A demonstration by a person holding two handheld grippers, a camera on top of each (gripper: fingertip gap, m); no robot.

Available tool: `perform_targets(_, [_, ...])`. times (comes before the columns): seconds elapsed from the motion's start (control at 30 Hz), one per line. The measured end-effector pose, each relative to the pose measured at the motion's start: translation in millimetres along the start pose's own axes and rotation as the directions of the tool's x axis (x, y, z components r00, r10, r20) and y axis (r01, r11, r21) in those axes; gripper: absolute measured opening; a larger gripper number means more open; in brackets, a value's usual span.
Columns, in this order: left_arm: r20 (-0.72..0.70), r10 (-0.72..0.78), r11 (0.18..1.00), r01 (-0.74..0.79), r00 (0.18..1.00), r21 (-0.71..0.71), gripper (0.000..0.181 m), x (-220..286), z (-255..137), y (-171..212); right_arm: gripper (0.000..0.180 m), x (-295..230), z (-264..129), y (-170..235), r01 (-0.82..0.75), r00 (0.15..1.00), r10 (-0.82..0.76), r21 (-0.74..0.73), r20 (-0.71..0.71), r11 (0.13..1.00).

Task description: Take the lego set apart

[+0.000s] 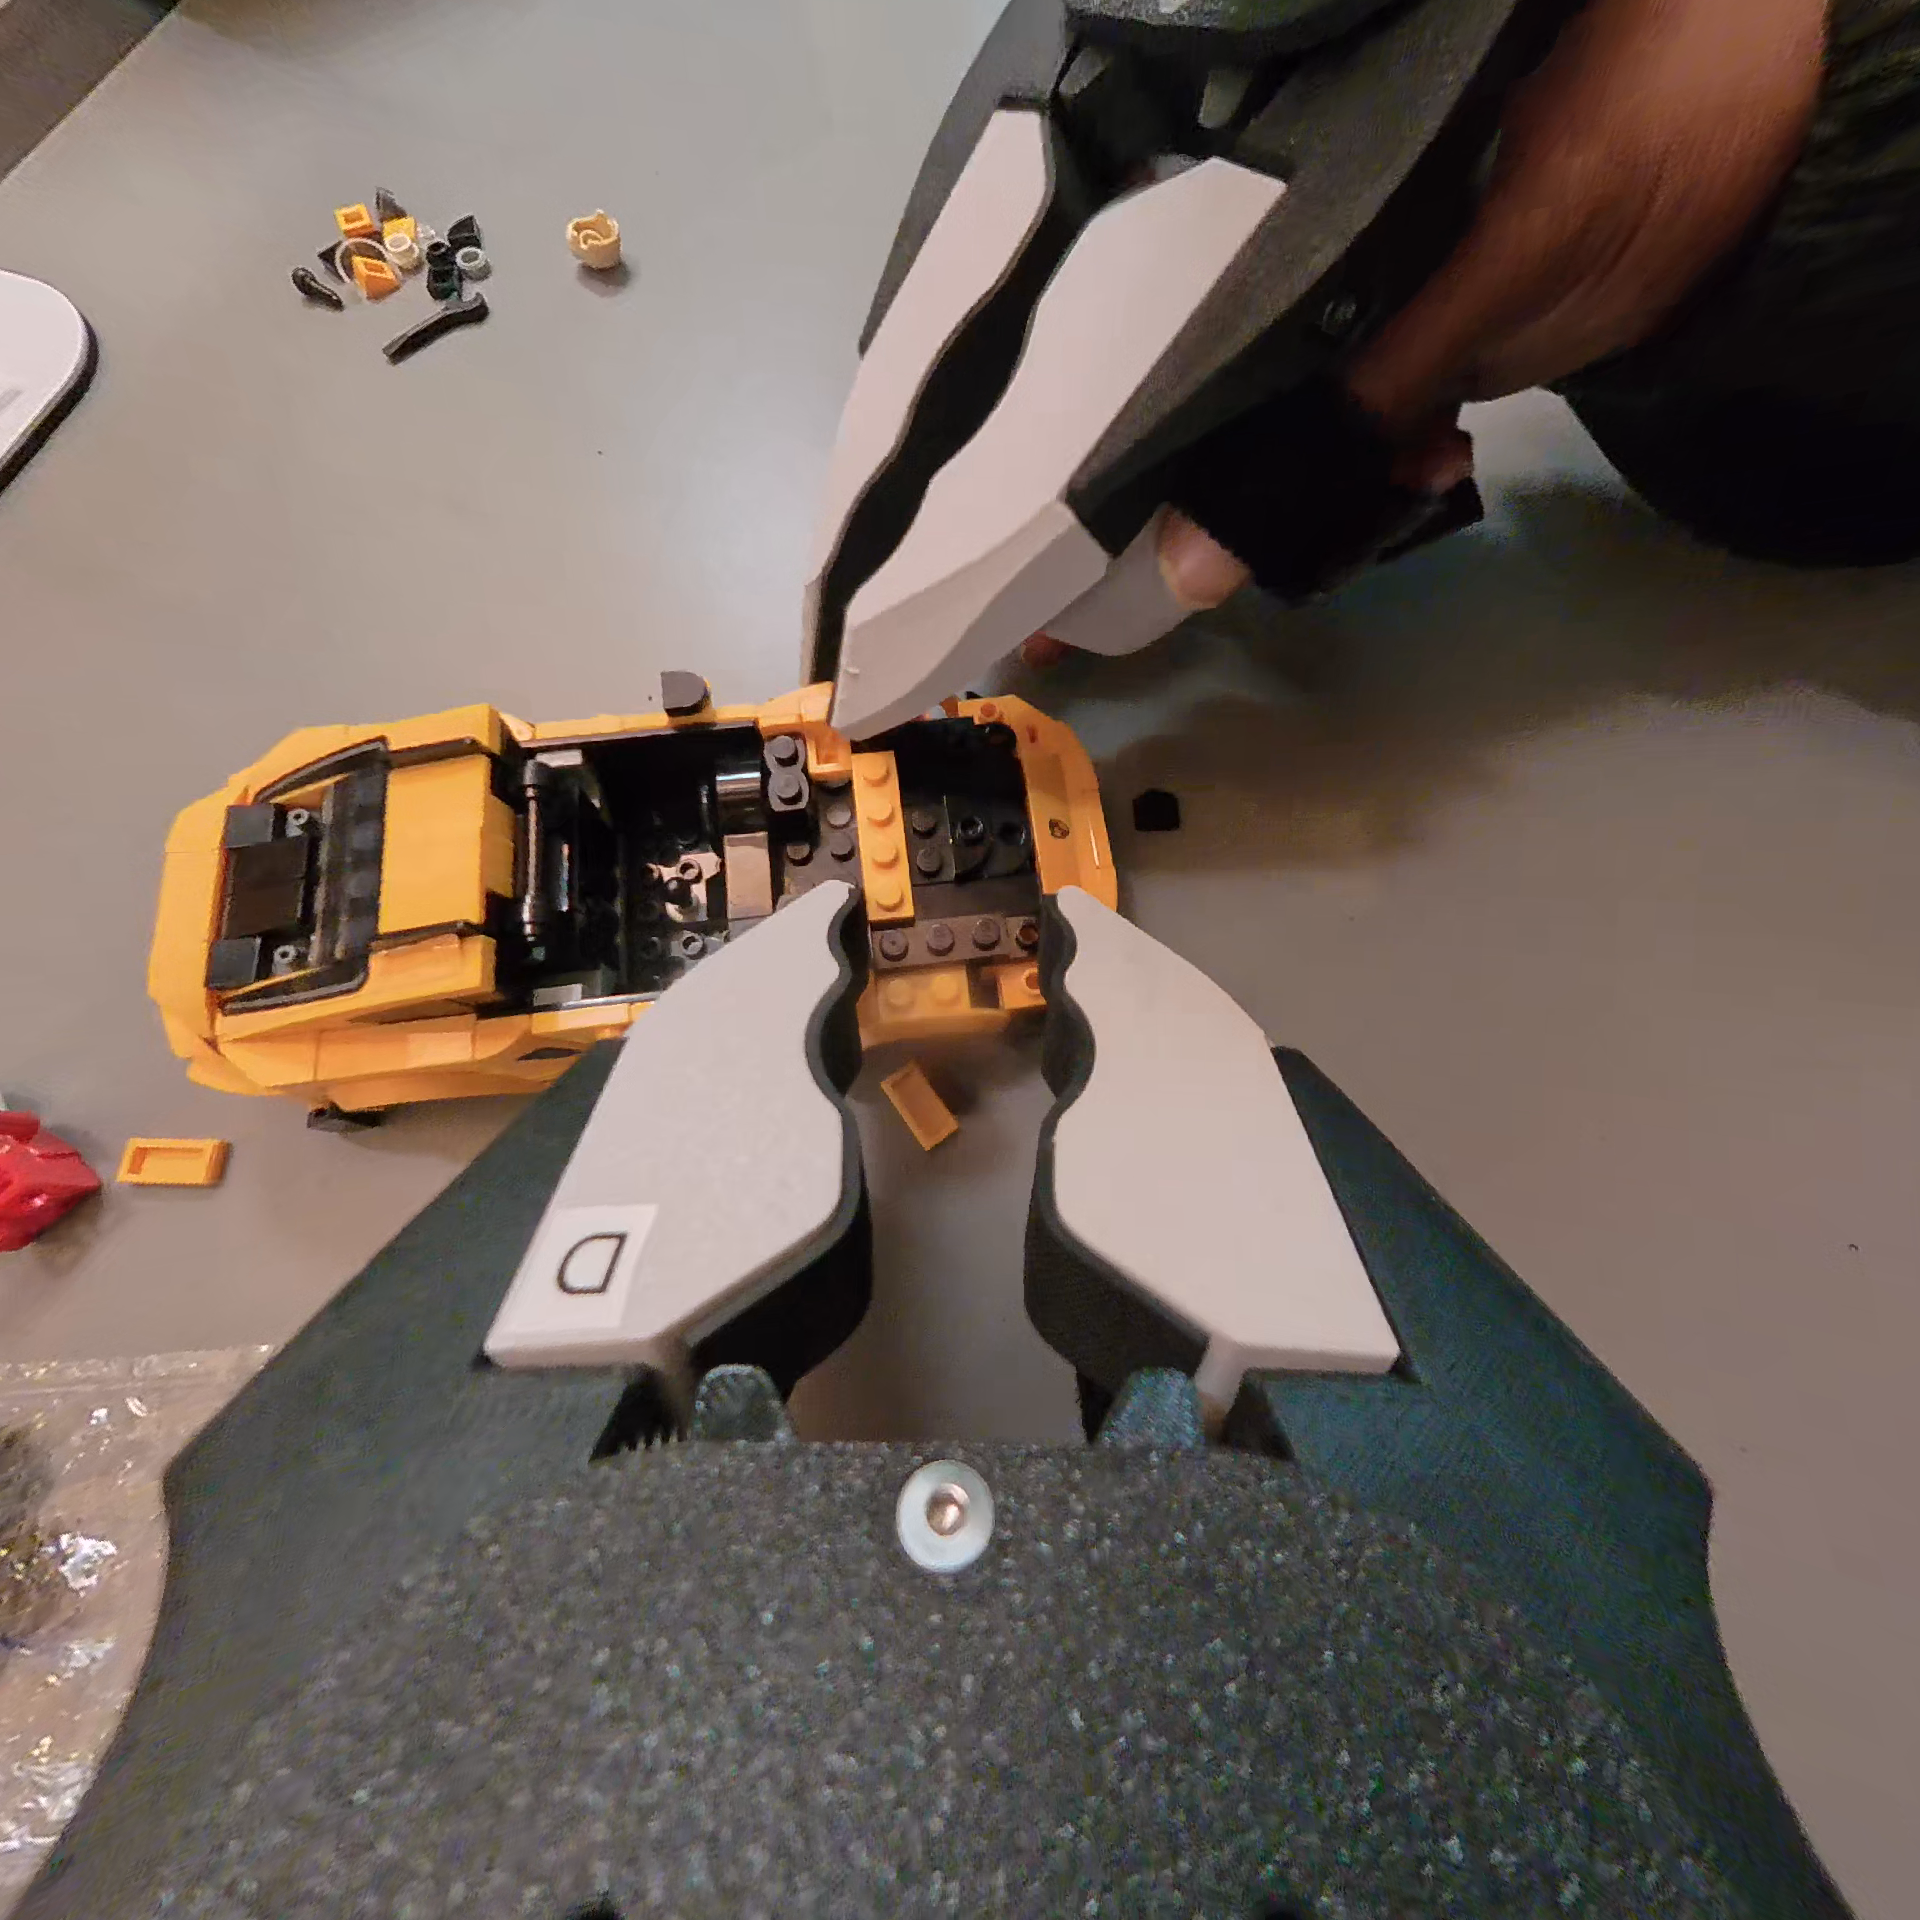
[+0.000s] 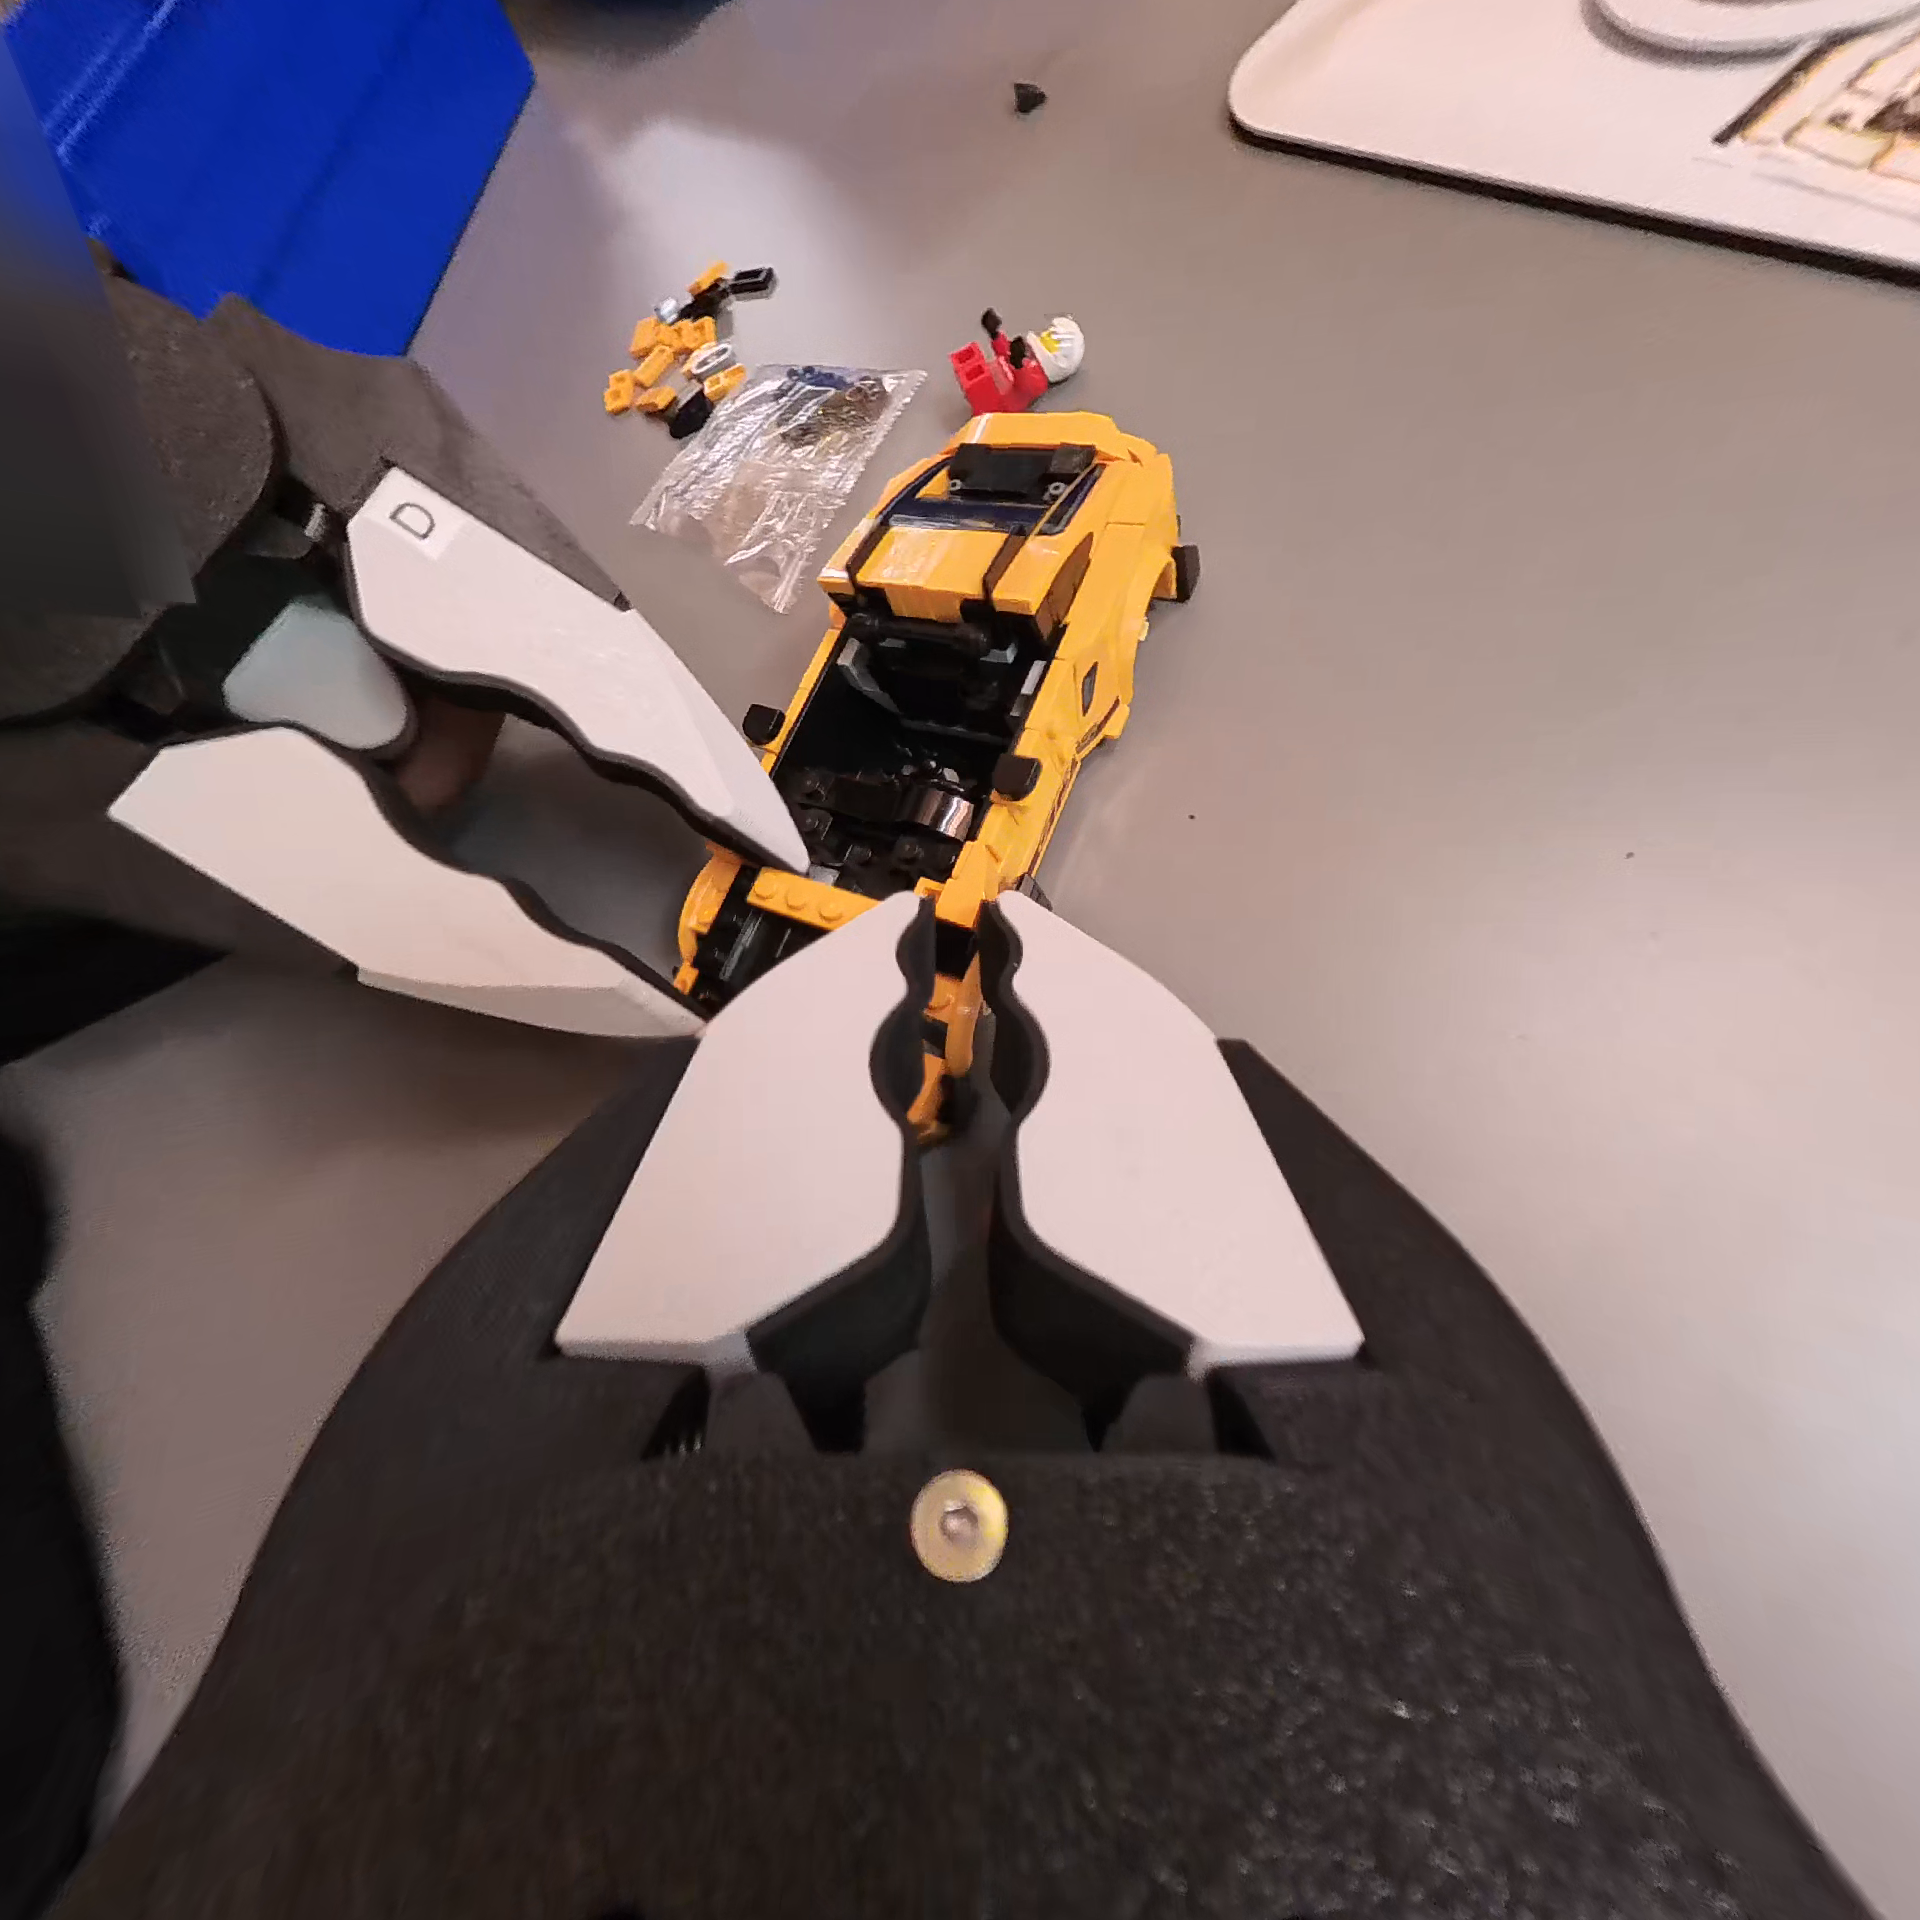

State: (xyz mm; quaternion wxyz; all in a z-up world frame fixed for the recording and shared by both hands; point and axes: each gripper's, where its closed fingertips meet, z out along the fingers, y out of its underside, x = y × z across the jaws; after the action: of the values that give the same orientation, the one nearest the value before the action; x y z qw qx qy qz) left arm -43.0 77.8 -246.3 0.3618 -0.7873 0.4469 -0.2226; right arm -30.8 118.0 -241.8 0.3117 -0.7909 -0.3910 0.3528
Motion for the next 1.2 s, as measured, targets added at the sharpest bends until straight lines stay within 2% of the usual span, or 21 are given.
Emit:
perform_targets(0.03, [-0.002,-0.002,1.000,0.002,1.000,0.001,0.031,0.3,0.0,-0.1,0.007,-0.2,-0.9,0.1,0.024,1.000,-0.024,0.003,0.006,1.000])
perform_targets(0.37, [-0.011,-0.006,1.000,0.006,1.000,0.005,0.030,0.7,0.0,-0.5,0.000,-5.3,-9.4,3.5,0.123,0.988,-0.125,0.024,0.087,0.992])
perform_targets(0.6, [-0.006,-0.002,1.000,0.002,1.000,0.004,0.030,0.7,0.3,-0.6,0.016,-5.0,-5.5,3.4,0.085,0.996,-0.085,-0.054,0.015,0.995])
perform_targets(0.87, [-0.001,0.003,1.000,-0.003,1.000,0.002,0.030,0.3,0.1,-0.2,0.014,-1.7,-3.0,5.5,0.040,0.999,-0.044,-0.171,-0.018,0.984])
perform_targets(0.97, [-0.002,0.005,1.000,-0.005,1.000,0.002,0.030,-0.1,-0.1,0.0,0.005,-0.2,-3.9,4.7,0.068,0.997,-0.075,-0.180,-0.033,0.981])
perform_targets(1.1, [-0.003,0.006,1.000,-0.006,1.000,0.003,0.030,-0.2,-0.2,0.0,0.006,-0.3,-3.5,4.6,0.112,0.992,-0.120,-0.209,-0.027,0.972])
perform_targets(1.2, [0.000,0.003,1.000,-0.003,1.000,0.004,0.030,-0.5,-0.1,-0.2,0.008,-0.9,-2.9,4.0,0.048,0.998,-0.054,-0.219,-0.021,0.975])
